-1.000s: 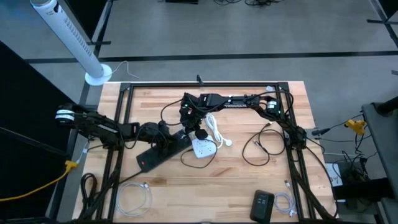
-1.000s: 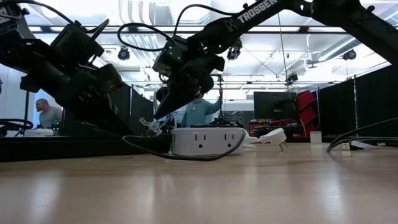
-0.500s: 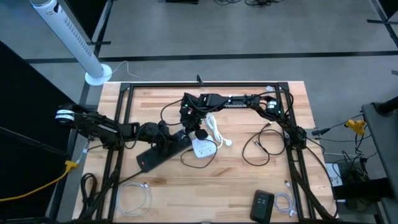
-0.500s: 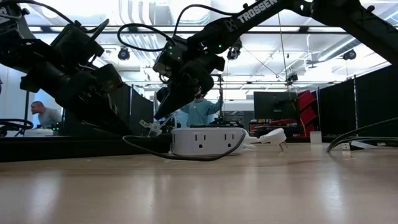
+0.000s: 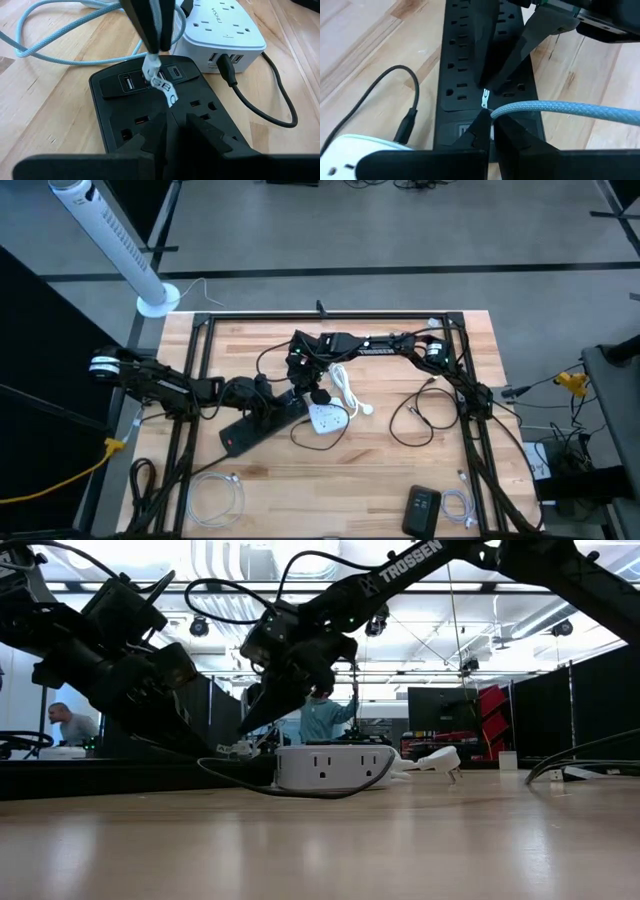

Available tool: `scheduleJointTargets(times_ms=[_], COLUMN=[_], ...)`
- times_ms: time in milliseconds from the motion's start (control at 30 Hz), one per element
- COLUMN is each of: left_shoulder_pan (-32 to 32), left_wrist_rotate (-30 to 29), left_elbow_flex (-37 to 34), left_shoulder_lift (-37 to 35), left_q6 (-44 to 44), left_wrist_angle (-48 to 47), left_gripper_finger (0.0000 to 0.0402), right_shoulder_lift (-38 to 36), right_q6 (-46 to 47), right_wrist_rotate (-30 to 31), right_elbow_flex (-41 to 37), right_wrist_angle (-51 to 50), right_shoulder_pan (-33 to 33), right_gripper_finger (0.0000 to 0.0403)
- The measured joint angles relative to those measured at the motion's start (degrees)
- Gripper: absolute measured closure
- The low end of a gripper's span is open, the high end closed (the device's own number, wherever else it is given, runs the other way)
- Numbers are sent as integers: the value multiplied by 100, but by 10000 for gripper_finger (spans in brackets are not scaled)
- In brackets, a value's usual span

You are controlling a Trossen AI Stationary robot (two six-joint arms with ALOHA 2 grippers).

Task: Insert USB
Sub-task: Insert the blue charger cable into the top black outlet extension

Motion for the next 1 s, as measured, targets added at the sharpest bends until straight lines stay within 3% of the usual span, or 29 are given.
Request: scheduleJointTargets(times_ms=[700,833,1000], left_shoulder_pan=[-21,-26,-23], left_wrist_rotate=[-63,-192,-320], left_elbow_flex=[0,9,21], left_shoulder_lift=[0,-7,-35], left_q6=[88,122,2], left_wrist_angle=[-13,-144,-308], left_gripper_finger=[338,338,338], right_shoulder_lift=[-92,-288,-743], right_q6=[-3,-114,-268], right_wrist_rotate=[217,402,977], right_elbow_flex=[-192,-229,-204], right_wrist_angle=[-11,-198,-252], right_shoulder_pan=[36,94,274], right_gripper_finger=[400,368,302])
